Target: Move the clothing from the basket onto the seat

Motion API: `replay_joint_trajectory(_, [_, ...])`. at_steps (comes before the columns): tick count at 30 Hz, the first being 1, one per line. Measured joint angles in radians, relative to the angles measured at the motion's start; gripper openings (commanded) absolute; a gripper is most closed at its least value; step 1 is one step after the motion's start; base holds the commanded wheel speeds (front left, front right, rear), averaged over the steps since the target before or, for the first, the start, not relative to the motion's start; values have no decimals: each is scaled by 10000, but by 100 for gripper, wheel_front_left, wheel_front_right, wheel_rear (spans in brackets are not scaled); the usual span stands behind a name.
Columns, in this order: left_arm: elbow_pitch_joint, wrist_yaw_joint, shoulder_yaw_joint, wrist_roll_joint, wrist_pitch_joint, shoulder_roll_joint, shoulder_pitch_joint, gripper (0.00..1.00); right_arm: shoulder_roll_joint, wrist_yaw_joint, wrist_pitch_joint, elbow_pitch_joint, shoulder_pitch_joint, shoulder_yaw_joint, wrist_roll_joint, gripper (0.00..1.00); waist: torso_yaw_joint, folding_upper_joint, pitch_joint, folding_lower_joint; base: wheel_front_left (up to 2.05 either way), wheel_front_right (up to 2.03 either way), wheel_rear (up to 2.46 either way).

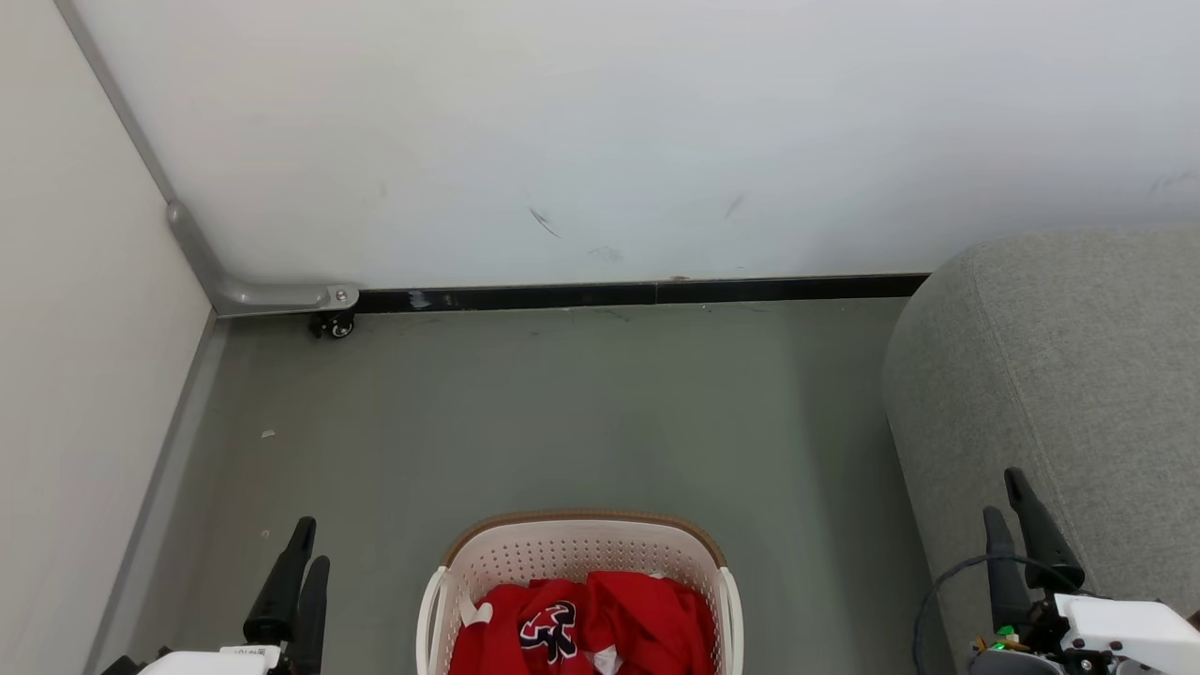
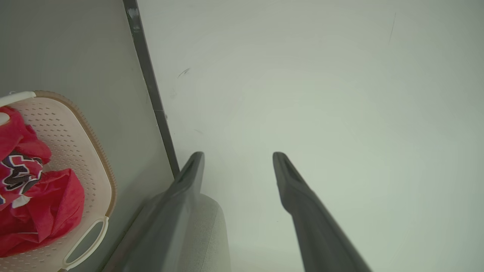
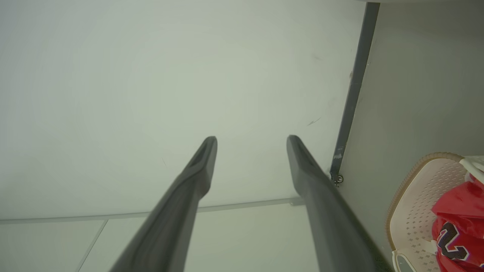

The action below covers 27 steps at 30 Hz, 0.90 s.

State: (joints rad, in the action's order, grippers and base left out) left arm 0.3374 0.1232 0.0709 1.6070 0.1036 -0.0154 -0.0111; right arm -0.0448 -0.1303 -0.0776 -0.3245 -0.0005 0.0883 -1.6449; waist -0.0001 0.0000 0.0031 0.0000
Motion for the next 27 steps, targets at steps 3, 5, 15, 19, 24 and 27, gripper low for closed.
replay_joint_trajectory(3, [-10,0,-46,-2,-63,-2,0,100,0,0,33,25,1,-19,0,100,0,0,0,0,0,0,0])
replay_joint_trajectory(5, [-33,0,-104,-6,-117,-4,0,100,0,0,88,46,2,-48,8,100,-1,0,1,0,0,0,0])
replay_joint_trajectory(15, [-176,0,-408,-506,-435,-23,0,100,2,0,385,257,3,-303,449,100,3,0,9,1,0,0,0])
replay_joint_trajectory(19, [-213,0,-512,-662,-527,-33,0,100,0,0,445,295,3,-351,719,100,5,0,10,4,0,0,0])
replay_joint_trajectory(24, [-286,0,-652,-1093,-696,-94,0,100,-56,0,616,364,3,-491,1260,100,11,0,7,17,0,0,0])
replay_joint_trajectory(27, [-339,0,-754,-1396,-792,-138,-1,100,-130,0,700,393,3,-617,1710,100,16,0,3,34,0,0,0])
